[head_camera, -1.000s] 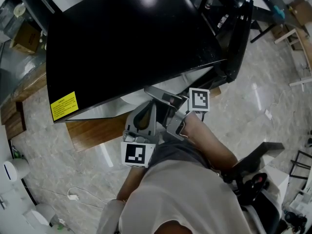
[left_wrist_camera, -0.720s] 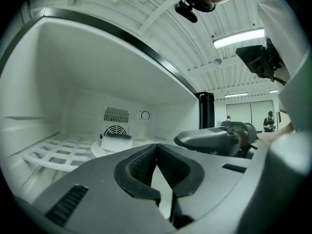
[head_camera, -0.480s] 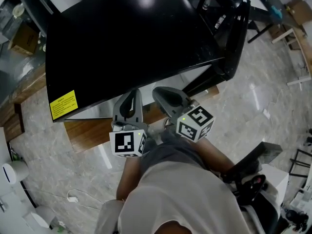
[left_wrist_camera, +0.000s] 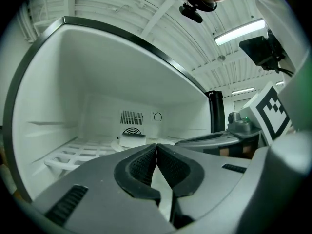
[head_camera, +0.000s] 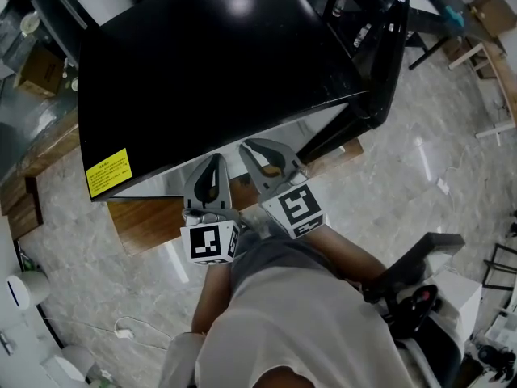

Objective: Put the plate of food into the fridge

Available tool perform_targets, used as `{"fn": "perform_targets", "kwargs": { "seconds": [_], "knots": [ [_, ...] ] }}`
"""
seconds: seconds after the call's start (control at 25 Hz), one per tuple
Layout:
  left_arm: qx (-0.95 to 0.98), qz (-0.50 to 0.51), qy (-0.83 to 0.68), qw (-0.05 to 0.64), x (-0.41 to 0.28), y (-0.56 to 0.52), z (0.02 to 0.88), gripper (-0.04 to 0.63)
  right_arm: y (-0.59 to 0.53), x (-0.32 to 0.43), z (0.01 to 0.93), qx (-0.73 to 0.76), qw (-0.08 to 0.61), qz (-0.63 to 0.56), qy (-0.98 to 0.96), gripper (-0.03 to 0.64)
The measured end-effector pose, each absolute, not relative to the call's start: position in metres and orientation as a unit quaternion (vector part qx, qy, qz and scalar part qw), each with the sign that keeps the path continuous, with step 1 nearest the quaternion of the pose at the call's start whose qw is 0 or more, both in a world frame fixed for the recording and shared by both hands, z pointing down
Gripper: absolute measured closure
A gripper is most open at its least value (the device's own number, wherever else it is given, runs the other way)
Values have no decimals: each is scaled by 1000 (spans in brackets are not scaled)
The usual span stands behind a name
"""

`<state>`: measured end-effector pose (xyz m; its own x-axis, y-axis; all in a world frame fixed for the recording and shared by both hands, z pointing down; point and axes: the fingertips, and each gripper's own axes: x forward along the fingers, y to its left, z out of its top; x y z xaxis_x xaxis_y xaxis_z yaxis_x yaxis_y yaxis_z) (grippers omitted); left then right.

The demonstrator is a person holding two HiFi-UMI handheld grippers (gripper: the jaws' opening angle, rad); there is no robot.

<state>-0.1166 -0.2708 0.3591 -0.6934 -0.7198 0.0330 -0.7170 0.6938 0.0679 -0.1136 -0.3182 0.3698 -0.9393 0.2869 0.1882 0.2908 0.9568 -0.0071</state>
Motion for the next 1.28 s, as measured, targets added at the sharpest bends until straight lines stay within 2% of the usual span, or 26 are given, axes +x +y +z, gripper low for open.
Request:
{"fn": "perform_targets", "kwargs": {
  "seconds": [0.36,0.76,1.28],
  "knots": [
    [393,-37,-918,23,-127,-269,359,577,-319,-123,365,-103,82,-12,-991,574],
    [430,-88,-897,49,-89,-264,346,577,-306,-77,346,-110,64,-5,-992,589],
    [441,-93,-891,52,-80,-268,343,577,-307,-66,341,-107,67,-6,-992,598]
  ]
}}
